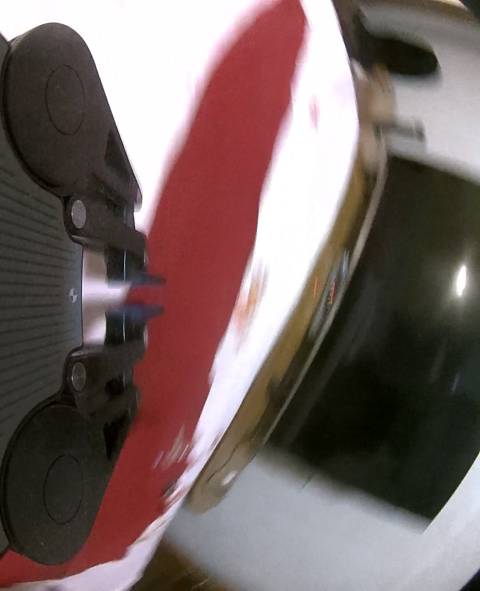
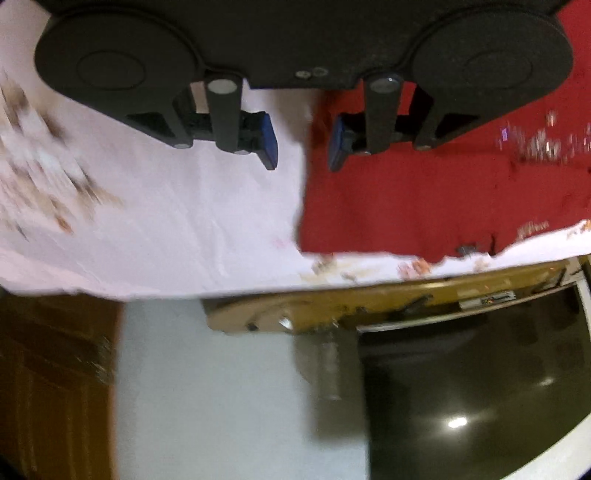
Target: Fold small clothes
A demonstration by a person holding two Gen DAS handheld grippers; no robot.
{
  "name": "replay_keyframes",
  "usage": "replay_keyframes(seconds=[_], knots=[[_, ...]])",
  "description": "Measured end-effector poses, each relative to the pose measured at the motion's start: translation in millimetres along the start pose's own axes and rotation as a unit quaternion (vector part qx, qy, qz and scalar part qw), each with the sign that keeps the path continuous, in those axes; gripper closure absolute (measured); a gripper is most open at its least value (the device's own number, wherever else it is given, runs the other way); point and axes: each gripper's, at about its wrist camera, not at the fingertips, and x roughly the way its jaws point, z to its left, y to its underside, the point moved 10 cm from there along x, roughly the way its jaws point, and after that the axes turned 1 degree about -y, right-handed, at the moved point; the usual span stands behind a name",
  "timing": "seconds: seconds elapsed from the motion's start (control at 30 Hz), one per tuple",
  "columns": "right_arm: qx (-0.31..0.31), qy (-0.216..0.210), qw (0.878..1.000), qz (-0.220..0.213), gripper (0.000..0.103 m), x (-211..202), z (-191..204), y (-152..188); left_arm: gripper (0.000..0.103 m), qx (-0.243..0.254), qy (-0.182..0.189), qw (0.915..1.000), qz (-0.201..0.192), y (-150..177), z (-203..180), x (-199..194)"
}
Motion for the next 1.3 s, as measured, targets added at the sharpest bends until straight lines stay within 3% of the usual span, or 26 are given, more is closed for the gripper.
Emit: replay_keyframes(seconds=[0.03,0.13,0.23,0.43,0.57,0.67,0.7,0.8,0.87,0.97,1.07,1.17,1.3], knots=[[0.012,0.008,1.000,0.008,0.073,-7,-6,9,0.020,-0.032,-0.029,0.9990,-0.014,-9,35,-8],[0.042,0.036,0.998,0.028,0.073,-26,-18,30,0.019,-0.100,-0.063,0.9925,-0.032,-27,114,-23],[0.066,0.050,0.996,0.038,0.073,-38,-19,42,0.020,-0.174,-0.043,0.9822,-0.055,-43,168,-28],[0.075,0.061,0.995,0.035,0.073,-50,0,35,0.047,-0.240,-0.027,0.9690,-0.052,-67,223,-3],[0.060,0.060,0.996,0.025,0.072,-57,17,25,0.047,-0.248,-0.015,0.9672,-0.051,-72,227,14],[0.054,0.060,0.996,0.023,0.072,-62,25,23,0.048,-0.233,-0.019,0.9710,-0.050,-77,226,27],[0.053,0.061,0.996,0.024,0.072,-62,27,22,0.054,-0.224,-0.025,0.9729,-0.049,-76,225,26],[0.053,0.061,0.996,0.026,0.072,-63,31,21,0.096,-0.201,-0.077,0.9759,-0.037,-85,239,38],[0.051,0.059,0.997,0.024,0.072,-65,34,18,0.098,-0.222,-0.061,0.9723,-0.040,-86,245,36],[0.044,0.055,0.997,0.016,0.072,-71,38,12,0.099,-0.197,-0.058,0.9775,-0.049,-92,226,22],[0.047,0.050,0.998,0.010,0.071,-73,34,8,0.099,-0.157,-0.011,0.9846,-0.075,-107,178,8],[0.054,0.043,0.998,0.008,0.071,-72,30,9,0.099,-0.108,0.047,0.9891,-0.089,-121,101,3],[0.073,0.028,0.997,0.013,0.071,-68,25,16,0.099,-0.050,0.121,0.9891,-0.068,-113,-14,12]])
